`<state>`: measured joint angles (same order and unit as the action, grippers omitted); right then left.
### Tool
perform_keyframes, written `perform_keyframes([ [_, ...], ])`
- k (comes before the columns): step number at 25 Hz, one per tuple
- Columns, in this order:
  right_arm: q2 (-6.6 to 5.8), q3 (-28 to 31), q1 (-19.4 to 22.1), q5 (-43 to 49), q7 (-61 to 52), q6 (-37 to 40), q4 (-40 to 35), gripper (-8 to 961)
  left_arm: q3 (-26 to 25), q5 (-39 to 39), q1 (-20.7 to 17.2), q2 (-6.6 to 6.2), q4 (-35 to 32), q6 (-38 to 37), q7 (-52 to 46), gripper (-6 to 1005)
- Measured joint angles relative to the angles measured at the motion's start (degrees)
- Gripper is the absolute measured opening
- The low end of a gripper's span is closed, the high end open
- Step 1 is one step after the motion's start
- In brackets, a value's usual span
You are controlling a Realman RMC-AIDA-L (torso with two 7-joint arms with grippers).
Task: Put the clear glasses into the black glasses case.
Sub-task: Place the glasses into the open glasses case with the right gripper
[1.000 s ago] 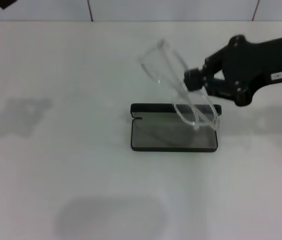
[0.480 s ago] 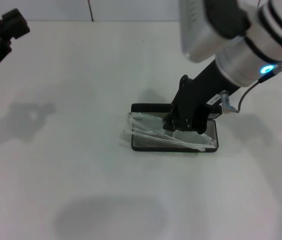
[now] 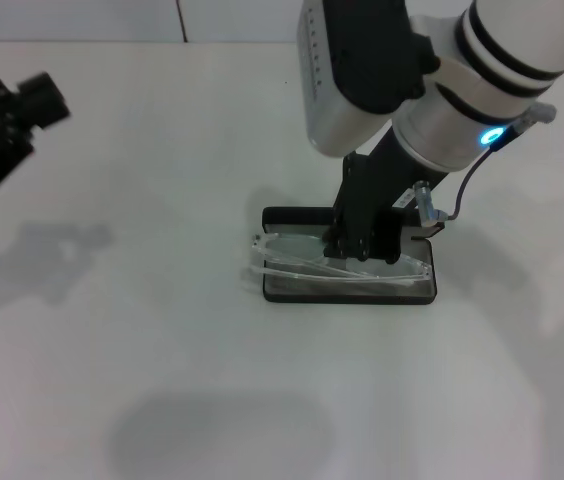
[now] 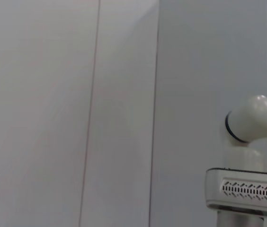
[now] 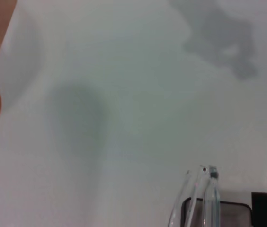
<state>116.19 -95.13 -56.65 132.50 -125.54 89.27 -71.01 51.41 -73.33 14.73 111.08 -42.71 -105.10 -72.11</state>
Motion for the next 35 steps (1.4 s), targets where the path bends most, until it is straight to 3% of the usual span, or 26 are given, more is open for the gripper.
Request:
perform_keyframes([
  [14, 0.00, -2.40, 0.40, 0.12, -0.92, -2.92, 0.30, 89, 0.32, -8.74, 3.40, 0.54, 0.60, -0.96, -2.79, 91],
  [35, 0.00, -2.49, 1.50, 0.13, -1.11, -2.99, 0.23, 99, 0.27, -11.46, 3.52, 0.16, 0.68, -4.76, -4.53, 93],
])
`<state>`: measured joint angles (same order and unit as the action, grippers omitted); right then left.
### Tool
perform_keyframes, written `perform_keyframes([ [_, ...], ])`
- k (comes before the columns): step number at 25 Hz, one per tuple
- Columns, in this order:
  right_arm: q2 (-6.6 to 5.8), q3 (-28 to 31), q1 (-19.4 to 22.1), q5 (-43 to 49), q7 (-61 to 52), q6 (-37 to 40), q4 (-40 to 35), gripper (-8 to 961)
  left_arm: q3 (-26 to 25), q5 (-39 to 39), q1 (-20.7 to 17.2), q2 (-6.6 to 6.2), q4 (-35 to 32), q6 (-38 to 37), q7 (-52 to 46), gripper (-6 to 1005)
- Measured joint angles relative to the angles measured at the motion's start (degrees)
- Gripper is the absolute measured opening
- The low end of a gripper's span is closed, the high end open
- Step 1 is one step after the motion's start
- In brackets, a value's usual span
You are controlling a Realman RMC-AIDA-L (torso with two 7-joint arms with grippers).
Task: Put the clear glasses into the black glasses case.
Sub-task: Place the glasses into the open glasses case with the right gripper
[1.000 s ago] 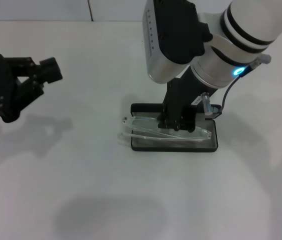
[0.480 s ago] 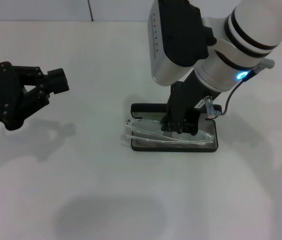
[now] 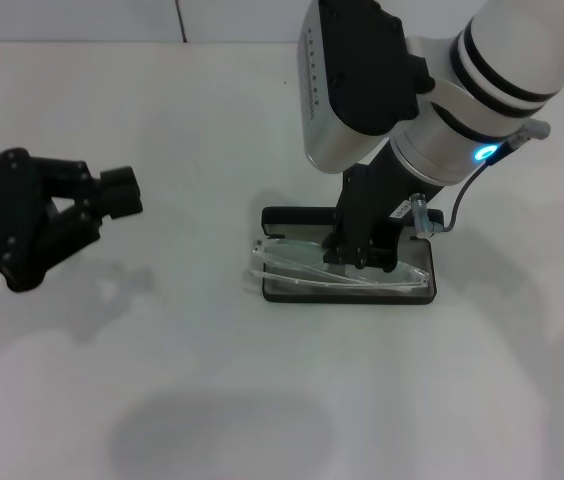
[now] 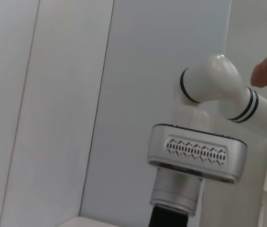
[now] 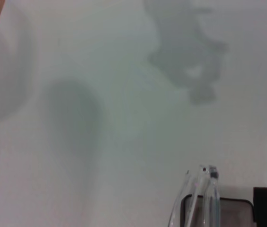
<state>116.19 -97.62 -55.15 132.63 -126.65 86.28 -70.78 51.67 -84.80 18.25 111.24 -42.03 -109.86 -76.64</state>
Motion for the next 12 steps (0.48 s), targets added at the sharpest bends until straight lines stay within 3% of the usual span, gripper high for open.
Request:
perform_keyframes([
  [12, 0.00, -0.17, 0.09, 0.00, -0.52, 0.02, 0.03, 104, 0.15, -5.12, 0.91, 0.90, -0.02, -1.21, -2.41, 95],
])
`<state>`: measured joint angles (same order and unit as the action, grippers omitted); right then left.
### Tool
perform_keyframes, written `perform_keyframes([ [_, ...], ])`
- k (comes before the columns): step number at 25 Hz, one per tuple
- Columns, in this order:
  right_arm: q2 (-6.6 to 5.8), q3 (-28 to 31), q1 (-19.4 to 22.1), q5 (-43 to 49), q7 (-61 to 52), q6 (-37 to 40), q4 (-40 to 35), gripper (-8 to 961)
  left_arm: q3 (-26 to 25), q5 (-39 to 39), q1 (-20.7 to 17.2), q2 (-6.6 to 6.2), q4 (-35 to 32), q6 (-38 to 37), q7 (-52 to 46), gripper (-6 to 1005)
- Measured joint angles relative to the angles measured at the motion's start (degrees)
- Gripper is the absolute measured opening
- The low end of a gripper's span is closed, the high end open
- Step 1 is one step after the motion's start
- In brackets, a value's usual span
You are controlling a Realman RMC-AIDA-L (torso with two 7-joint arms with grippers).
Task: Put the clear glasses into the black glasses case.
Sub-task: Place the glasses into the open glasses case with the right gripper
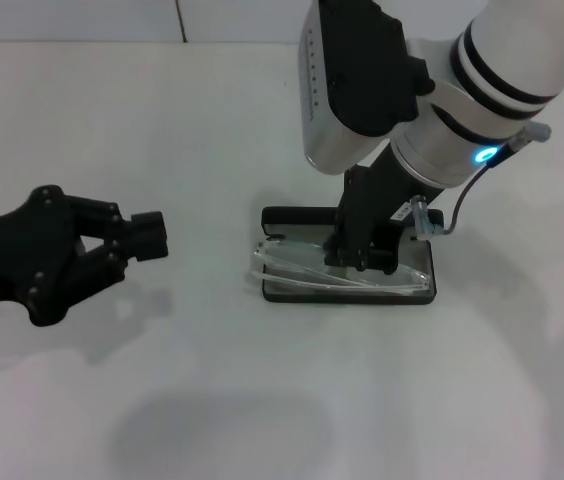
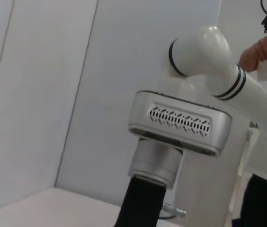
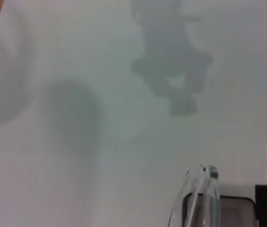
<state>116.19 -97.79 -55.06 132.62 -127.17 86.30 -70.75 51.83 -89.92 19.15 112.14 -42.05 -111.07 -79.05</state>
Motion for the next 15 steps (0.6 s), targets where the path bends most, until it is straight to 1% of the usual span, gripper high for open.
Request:
perform_keyframes([
  [15, 0.00, -1.09, -0.15, 0.00, -0.77, 0.35, -0.49, 111, 0.03, -1.27, 0.89, 0.18, 0.04, -0.11, -1.33, 96],
])
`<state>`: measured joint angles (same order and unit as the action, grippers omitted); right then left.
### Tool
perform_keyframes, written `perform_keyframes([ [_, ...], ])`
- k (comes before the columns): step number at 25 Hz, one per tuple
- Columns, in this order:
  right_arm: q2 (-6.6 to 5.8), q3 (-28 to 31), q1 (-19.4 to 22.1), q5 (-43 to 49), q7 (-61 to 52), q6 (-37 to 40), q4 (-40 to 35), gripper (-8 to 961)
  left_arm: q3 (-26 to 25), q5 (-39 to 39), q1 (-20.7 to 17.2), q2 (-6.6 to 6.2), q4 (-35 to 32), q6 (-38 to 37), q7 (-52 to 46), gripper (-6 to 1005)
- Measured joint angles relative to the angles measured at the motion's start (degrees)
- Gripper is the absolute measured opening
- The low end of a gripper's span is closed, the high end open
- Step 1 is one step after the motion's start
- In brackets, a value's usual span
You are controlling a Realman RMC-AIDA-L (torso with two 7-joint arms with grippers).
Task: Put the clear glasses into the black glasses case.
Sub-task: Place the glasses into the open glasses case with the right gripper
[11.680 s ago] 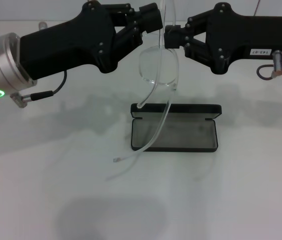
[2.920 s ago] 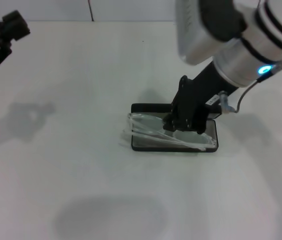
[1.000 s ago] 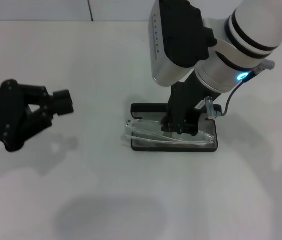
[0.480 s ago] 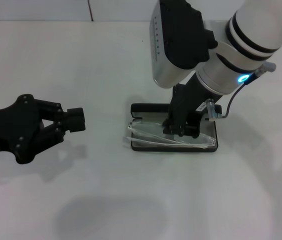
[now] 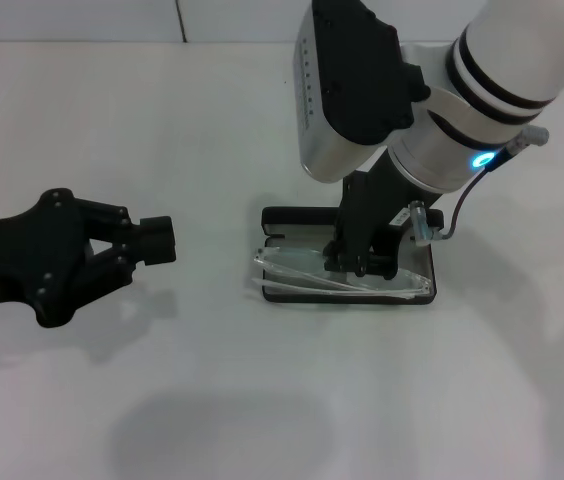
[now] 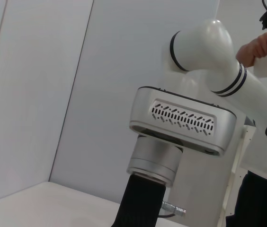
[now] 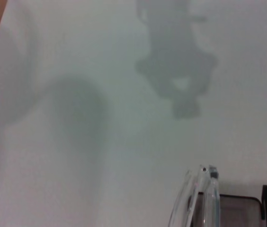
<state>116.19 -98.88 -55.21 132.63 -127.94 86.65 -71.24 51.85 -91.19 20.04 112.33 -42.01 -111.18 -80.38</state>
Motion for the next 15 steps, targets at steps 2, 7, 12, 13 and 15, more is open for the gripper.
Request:
perform_keyframes([
  [2, 0.00, -0.15, -0.09, 0.00, -0.09, 0.21, -0.01, 112, 0.00, -0.31, 0.04, 0.00, 0.00, 0.00, -0.14, 96],
  [7, 0.00, -0.31, -0.28, 0.00, -0.11, 0.87, 0.07, 114, 0.00, -0.58, 0.19, 0.18, 0.00, 0.00, -0.68, 96],
  [12, 0.00, -1.02, -1.01, 0.63, -0.72, 2.14, 0.67, 117, 0.00, -0.88, 0.06, 0.56, 0.00, 0.00, -0.75, 96],
  [13, 0.00, -1.47, -1.13, 1.25, -1.09, 2.25, 0.64, 117, 0.00, -1.02, 0.05, 0.58, 0.01, 0.00, -0.75, 96],
  [15, 0.00, -2.46, -1.36, 2.57, -1.77, 2.27, 0.46, 118, 0.00, -1.21, 0.01, 0.67, 0.00, 0.00, -0.72, 96],
])
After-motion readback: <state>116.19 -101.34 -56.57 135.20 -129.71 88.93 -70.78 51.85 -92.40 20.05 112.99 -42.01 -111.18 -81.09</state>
